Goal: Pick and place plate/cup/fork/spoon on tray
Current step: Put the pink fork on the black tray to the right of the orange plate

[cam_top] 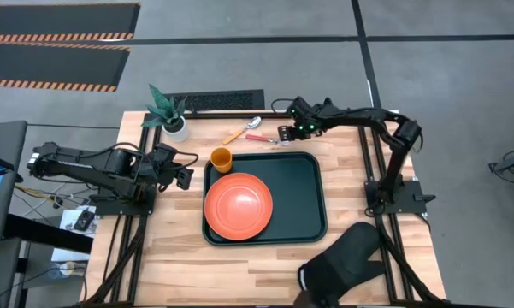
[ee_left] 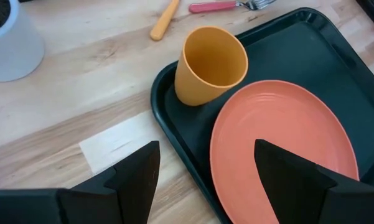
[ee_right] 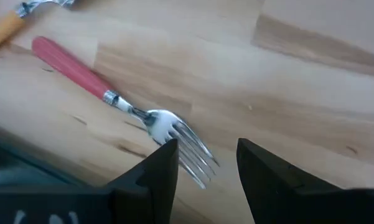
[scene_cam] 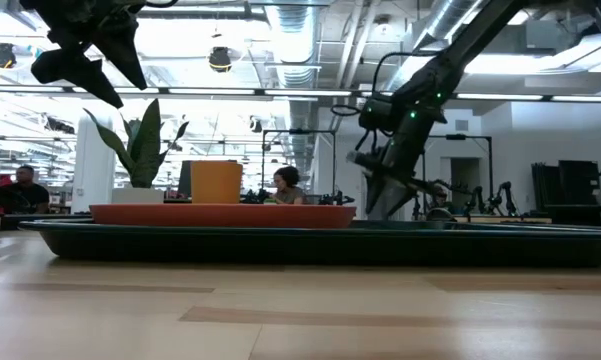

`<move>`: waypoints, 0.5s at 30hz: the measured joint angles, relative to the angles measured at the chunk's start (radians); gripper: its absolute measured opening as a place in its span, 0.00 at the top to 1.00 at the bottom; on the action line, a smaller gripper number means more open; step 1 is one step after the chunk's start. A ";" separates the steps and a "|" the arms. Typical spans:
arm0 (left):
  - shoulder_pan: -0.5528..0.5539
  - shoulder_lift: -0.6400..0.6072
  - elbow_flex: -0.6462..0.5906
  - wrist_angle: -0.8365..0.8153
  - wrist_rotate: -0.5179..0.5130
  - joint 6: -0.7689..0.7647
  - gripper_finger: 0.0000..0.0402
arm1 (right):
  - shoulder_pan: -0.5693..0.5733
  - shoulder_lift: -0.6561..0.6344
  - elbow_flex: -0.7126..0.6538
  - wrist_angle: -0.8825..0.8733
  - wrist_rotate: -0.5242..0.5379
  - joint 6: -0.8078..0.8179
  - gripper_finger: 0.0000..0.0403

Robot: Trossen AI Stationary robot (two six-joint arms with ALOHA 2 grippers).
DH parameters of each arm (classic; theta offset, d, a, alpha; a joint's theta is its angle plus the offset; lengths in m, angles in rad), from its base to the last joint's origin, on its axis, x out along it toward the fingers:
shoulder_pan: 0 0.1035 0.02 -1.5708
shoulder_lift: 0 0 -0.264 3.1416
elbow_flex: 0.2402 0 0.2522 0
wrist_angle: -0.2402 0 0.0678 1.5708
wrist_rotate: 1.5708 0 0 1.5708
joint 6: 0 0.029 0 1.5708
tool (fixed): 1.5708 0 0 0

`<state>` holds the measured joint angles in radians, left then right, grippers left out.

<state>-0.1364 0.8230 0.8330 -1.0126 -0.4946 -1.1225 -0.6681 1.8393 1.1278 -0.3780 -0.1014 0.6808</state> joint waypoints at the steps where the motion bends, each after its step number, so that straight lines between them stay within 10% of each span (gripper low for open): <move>1: 0.000 0.000 0.000 0.000 0.000 0.000 0.38 | 0.004 0.011 0.000 -0.002 -0.002 0.006 0.54; 9: 0.000 0.000 0.000 0.000 -0.008 0.000 0.38 | 0.028 0.049 -0.002 0.030 -0.006 0.030 0.57; 15: 0.000 0.000 0.000 -0.001 -0.019 0.000 0.38 | 0.026 0.048 0.000 0.033 -0.007 0.038 0.79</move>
<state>-0.1366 0.8230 0.8330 -1.0133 -0.5131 -1.1225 -0.6418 1.8869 1.1275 -0.3449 -0.1086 0.7192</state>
